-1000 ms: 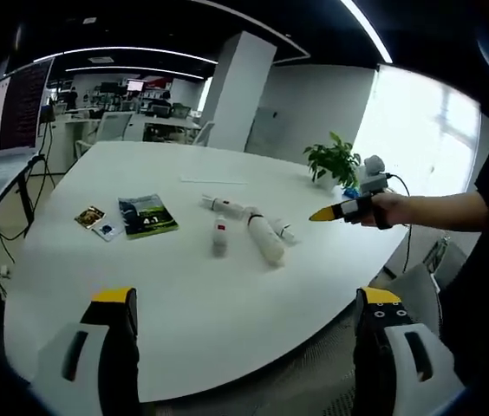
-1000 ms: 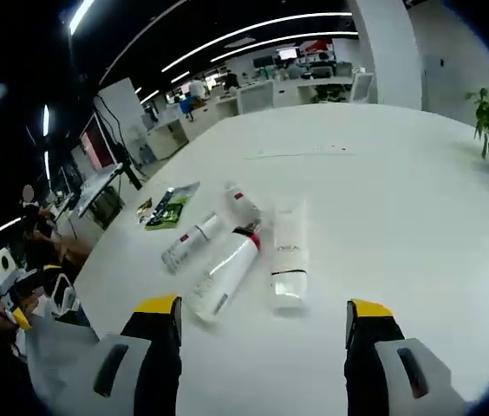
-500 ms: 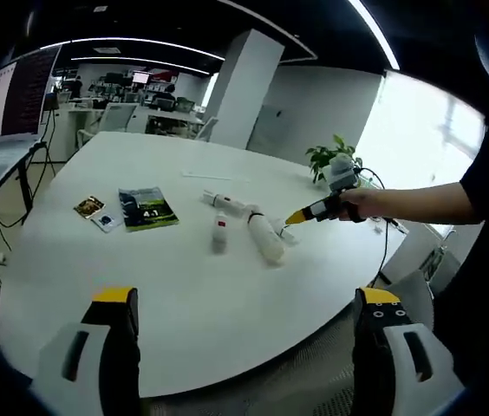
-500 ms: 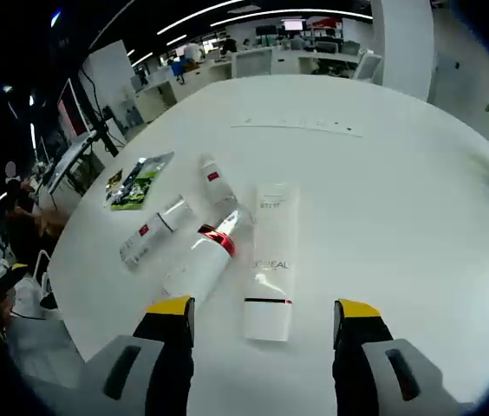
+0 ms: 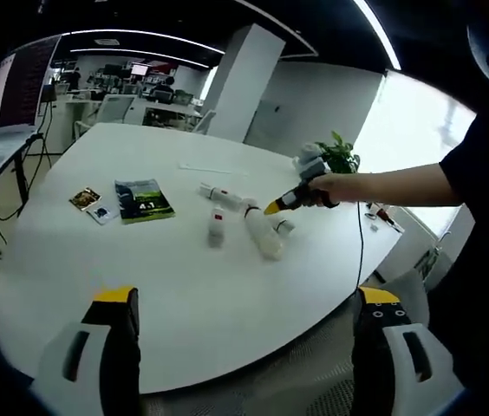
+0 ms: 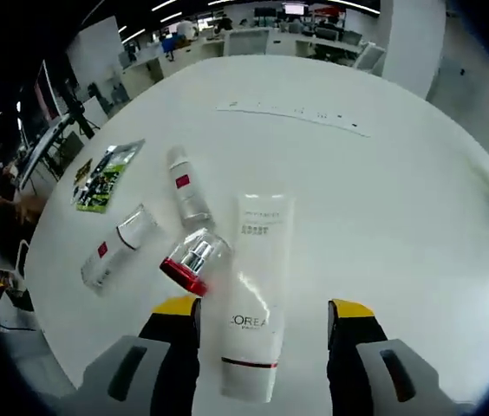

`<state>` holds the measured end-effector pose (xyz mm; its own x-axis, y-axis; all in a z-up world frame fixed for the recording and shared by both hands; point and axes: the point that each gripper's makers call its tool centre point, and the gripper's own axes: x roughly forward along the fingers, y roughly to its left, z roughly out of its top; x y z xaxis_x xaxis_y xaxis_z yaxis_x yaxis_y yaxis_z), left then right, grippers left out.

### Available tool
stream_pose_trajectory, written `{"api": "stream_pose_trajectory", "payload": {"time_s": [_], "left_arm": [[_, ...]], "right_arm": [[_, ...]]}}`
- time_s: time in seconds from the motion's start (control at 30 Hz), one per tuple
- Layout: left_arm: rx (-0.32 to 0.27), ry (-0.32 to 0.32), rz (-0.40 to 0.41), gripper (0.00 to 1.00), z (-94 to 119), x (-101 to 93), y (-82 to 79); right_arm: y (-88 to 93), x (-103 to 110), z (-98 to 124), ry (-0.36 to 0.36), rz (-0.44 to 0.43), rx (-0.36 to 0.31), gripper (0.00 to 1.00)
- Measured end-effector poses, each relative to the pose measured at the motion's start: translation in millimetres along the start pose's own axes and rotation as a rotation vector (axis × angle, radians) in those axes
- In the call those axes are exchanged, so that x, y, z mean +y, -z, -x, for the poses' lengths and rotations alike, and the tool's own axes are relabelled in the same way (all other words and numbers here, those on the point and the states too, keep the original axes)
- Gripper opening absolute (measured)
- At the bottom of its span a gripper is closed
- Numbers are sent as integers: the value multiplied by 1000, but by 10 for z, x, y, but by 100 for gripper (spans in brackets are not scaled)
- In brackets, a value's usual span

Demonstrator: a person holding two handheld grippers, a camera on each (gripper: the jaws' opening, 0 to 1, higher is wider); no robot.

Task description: Arrange the skincare products in the storage area until every visible bottle or jar stands upright without overlapping.

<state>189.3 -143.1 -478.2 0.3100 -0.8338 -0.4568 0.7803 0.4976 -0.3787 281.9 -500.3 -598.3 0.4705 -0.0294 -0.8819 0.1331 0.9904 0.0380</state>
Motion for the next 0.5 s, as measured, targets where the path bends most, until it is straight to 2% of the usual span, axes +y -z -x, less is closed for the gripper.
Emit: {"api": "stream_pose_trajectory", "payload": {"time_s": [0.07, 0.13, 0.33, 0.5], "left_arm": [[1, 0, 2, 96, -1, 3, 2], [0, 1, 4, 96, -3, 0, -1], [21, 7, 5, 96, -22, 0, 8], [29, -6, 0, 97, -26, 43, 0]], "right_arm": [[-74, -57, -67, 15, 27, 12, 59], [-85, -19, -43, 19, 29, 11, 57], [-223, -89, -204, 26, 22, 20, 58], [-283, -77, -255, 33, 36, 31, 56]]}}
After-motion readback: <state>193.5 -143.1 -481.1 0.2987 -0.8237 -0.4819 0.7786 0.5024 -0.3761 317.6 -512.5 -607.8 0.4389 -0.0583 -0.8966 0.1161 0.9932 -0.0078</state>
